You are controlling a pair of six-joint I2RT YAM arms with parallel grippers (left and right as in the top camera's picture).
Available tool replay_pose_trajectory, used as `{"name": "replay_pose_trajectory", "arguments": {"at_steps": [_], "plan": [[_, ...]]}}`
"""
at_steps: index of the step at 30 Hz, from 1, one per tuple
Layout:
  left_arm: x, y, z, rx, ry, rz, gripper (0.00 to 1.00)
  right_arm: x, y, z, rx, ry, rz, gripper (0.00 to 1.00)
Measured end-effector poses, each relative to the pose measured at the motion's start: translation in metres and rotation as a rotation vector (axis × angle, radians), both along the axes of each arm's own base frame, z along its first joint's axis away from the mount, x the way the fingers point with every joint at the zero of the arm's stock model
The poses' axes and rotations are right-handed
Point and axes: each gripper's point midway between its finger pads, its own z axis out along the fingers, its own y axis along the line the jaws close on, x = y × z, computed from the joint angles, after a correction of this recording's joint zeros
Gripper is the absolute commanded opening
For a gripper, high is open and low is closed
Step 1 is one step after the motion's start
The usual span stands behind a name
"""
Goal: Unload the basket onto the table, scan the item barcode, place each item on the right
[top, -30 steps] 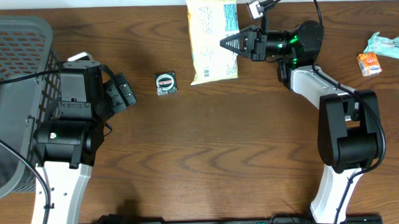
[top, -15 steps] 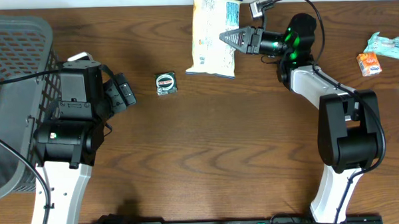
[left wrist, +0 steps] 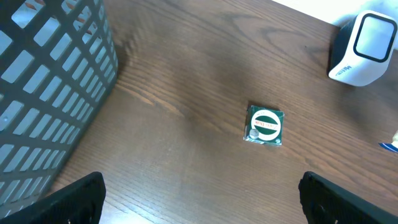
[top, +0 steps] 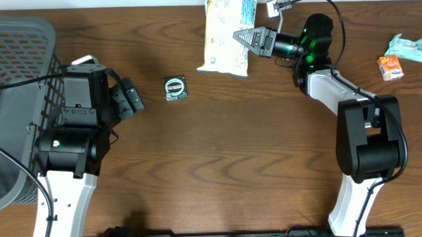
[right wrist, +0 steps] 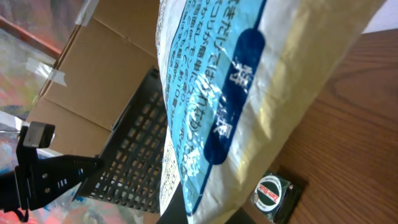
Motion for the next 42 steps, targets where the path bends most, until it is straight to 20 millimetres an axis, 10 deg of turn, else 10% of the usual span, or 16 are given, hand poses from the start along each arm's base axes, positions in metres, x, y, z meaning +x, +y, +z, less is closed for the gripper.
{"name": "replay_pose_trajectory", "arguments": {"at_steps": [5,19,32,39,42], "plan": [[0.0,0.0,0.0,0.0,0.0,0.0,0.97,0.003,-0.001,-0.005,-0.007,0.03,-0.016,0.01],[0.0,0.0,0.0,0.0,0.0,0.0,0.97,0.013,-0.021,-0.103,-0.326,0.37,-0.22,0.02],[0.0,0.0,0.0,0.0,0.0,0.0,0.98,0.002,-0.1,-0.094,-1.362,0.215,-0.476,0.01],[0.0,0.0,0.0,0.0,0.0,0.0,0.98,-0.01,-0.1,-0.09,-1.621,0.104,-0.496,0.02],[0.0,0.0,0.0,0.0,0.0,0.0,0.98,-0.008,-0.101,-0.091,-1.591,0.118,-0.494,0.4]]}}
